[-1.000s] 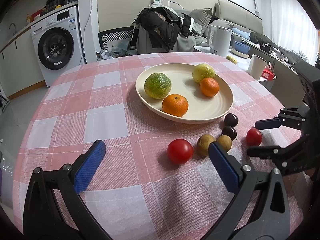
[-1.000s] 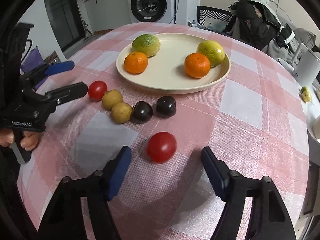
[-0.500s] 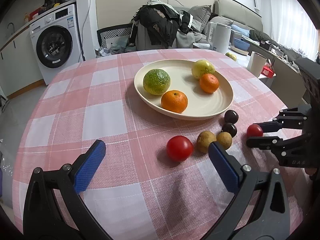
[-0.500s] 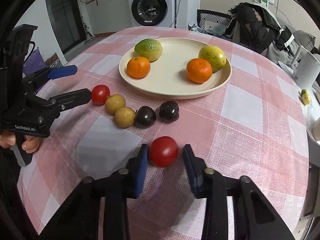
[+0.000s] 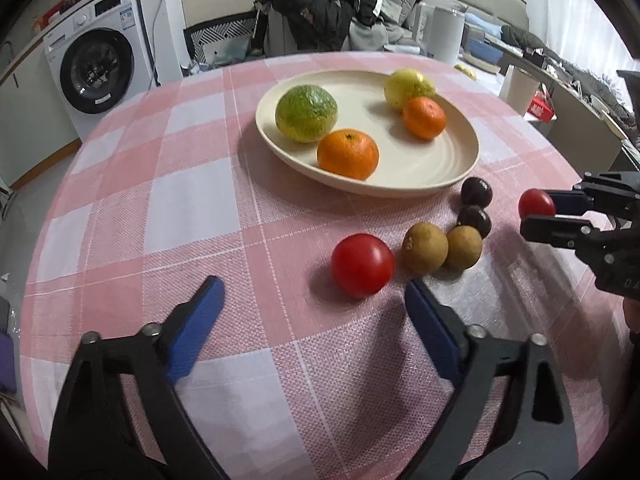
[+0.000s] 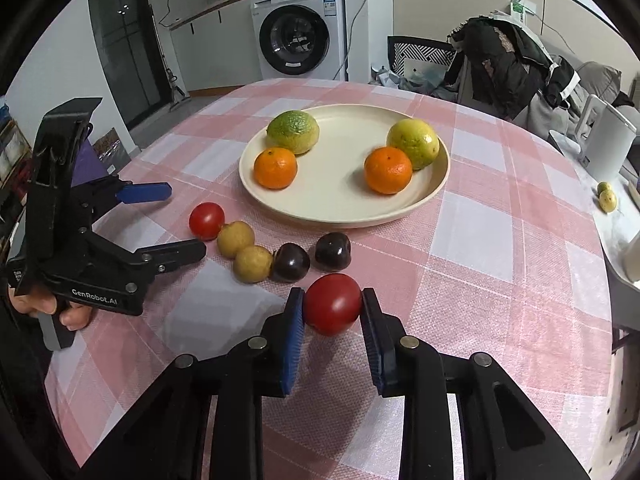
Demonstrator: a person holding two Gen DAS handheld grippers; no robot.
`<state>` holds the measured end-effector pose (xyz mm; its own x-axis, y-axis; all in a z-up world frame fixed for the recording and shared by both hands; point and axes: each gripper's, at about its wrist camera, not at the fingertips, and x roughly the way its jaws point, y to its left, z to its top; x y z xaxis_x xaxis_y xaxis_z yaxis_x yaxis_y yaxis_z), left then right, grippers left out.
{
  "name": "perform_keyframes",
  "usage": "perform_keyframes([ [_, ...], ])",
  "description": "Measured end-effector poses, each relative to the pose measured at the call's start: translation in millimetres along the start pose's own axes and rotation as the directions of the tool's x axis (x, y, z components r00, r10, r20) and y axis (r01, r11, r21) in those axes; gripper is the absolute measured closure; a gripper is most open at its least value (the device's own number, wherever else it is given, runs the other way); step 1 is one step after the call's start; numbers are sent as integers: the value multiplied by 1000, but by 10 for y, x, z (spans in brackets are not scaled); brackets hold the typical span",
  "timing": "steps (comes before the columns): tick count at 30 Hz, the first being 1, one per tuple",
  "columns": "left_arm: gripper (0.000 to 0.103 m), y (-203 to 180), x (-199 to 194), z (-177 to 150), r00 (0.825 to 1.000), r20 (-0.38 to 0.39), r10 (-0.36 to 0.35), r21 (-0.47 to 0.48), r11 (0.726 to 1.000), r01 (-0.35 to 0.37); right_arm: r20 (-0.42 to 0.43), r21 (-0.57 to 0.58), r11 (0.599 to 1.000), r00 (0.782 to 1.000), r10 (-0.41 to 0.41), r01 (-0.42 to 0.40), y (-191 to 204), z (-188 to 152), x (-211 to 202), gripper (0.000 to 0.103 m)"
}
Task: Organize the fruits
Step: 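Grasp a red tomato with the right tool while the left tool grasps another red tomato, then carry both red tomatoes onto the cream plate and open both tools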
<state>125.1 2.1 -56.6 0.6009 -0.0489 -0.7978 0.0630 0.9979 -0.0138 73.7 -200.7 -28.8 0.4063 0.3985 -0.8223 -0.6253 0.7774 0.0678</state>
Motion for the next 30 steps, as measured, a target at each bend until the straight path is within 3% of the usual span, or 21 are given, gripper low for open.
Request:
perform_keyframes([
  [7,37,-69,39,57,1000,12,-18,41,999,17,-1,0,1000,1000,-2,2,-17,-4,-4,74],
  [10,54,-106,27,76,999,18,-44,55,998,43,1,2,1000,1000,0,0,-20,-2,-12,74],
  [12,76,-141,12,77,997,23,-71,72,995,69,3,0,1000,1000,-1,1,-24,-2,-12,74],
  [21,76,-158,-51,62,996,44,-74,70,995,71,8,10,1000,1000,1,-1,-44,2,-13,74],
  [30,76,-58,-433,122,973,202,-109,22,994,107,60,32,999,998,20,-22,-70,21,-69,74],
])
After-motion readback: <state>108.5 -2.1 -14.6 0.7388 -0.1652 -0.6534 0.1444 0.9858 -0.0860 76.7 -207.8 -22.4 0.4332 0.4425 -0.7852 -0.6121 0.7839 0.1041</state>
